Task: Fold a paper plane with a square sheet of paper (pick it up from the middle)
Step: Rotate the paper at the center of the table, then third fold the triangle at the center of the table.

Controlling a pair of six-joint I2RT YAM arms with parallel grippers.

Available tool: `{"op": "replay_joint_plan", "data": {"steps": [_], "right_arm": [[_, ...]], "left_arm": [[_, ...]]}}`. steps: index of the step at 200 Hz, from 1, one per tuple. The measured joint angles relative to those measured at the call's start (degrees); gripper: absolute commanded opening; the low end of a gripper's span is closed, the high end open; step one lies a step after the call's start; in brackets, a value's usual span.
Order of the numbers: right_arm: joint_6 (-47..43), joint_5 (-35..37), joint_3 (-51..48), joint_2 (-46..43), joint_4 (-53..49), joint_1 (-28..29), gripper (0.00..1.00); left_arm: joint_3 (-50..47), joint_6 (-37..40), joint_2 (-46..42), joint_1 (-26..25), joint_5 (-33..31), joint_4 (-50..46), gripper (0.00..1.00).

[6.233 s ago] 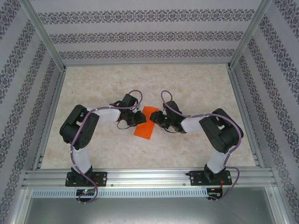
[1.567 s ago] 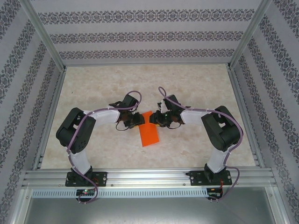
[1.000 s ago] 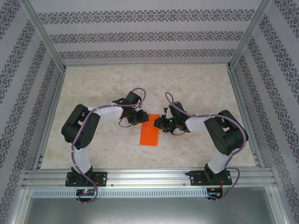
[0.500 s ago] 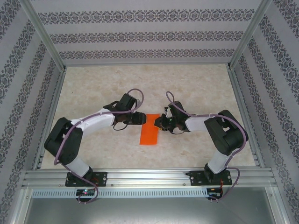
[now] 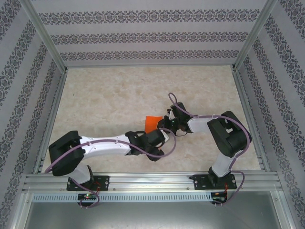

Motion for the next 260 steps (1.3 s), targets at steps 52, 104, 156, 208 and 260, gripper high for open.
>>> {"op": "replay_joint_plan", "data": {"steps": [52,104,156,208,260], "right_arm": [[0.0,0.0,0.3,1.0,0.0,0.0,0.14],[0.0,0.0,0.5,1.2,-0.2,0.0,0.16],[0.0,0.0,1.0,1.2,-0.8,0.0,0.16],[0.0,0.0,1.0,1.2,-1.1,0.0,0.18],[0.0,0.0,1.0,1.2,-1.1,0.0,0.16]], "left_arm": [[0.4,0.9,6.0,-3.7,-8.7,-1.0,0.74],[1.6,0.6,6.0,-4.0,-15.0,-0.7,0.65],[2.0,-0.2,6.1,-4.0,-18.2,-0.5,0.42],[2.0,-0.6,6.1,-4.0,-20.0,-0.5,0.23],[2.0,-0.6,4.9,-4.0,-20.2,-0.5,0.18]]}}
